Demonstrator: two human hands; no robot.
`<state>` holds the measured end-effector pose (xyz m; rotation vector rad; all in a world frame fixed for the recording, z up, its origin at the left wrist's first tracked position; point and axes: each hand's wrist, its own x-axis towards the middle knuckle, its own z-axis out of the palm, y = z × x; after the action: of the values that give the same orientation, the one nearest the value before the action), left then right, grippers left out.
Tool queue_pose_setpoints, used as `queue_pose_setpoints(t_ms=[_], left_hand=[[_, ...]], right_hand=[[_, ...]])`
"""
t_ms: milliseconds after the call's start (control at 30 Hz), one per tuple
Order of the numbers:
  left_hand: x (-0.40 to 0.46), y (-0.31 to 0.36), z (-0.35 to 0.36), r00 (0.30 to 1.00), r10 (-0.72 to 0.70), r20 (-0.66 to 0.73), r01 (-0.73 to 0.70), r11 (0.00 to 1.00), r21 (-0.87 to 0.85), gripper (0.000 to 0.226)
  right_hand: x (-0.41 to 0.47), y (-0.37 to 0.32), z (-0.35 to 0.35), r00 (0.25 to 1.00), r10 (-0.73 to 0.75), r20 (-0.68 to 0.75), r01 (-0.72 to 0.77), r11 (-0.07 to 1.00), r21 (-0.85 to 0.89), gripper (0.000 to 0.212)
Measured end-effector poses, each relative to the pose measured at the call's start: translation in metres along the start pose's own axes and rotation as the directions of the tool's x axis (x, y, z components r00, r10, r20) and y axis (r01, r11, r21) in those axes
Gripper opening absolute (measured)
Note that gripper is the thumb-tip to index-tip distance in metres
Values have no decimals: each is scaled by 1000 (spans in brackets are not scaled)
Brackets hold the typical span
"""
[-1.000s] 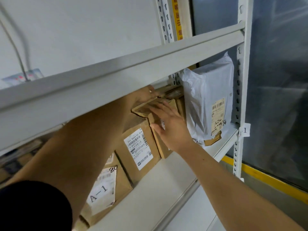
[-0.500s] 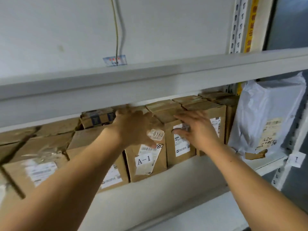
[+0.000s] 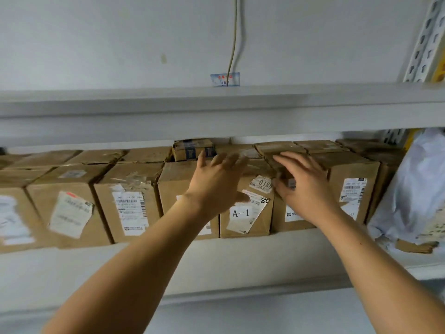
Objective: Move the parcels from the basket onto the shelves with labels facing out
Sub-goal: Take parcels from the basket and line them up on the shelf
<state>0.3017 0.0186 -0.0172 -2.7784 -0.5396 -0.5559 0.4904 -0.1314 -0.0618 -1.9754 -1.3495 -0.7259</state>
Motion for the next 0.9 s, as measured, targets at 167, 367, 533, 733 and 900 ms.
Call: queue_pose_setpoints(t_ms=[167,367,533,733,900], left_hand=[[-55,-55,-11,983,-183,3,183,980,79,111],[-70,-74,18,978,-188,-89,191,981,36,75],[-69,-78,23,977,-168,-132,172,985,25,74],[-108,-111,3,951,-291,-106,301,950,87,105],[-148,-176,-5,895,-439,-82,446,885,133,92]], right_hand=[[13,-45,14,967,-173,185,165,985,58,68],[8,-59,29,974,-109,198,110,994,7,63],[9,-64,33,981,-94,170,102,994,-37,63],[24,-132,36,947,-253,199,241,967,84,72],[34,-203,69,906,-325,272,293,944,151,67]])
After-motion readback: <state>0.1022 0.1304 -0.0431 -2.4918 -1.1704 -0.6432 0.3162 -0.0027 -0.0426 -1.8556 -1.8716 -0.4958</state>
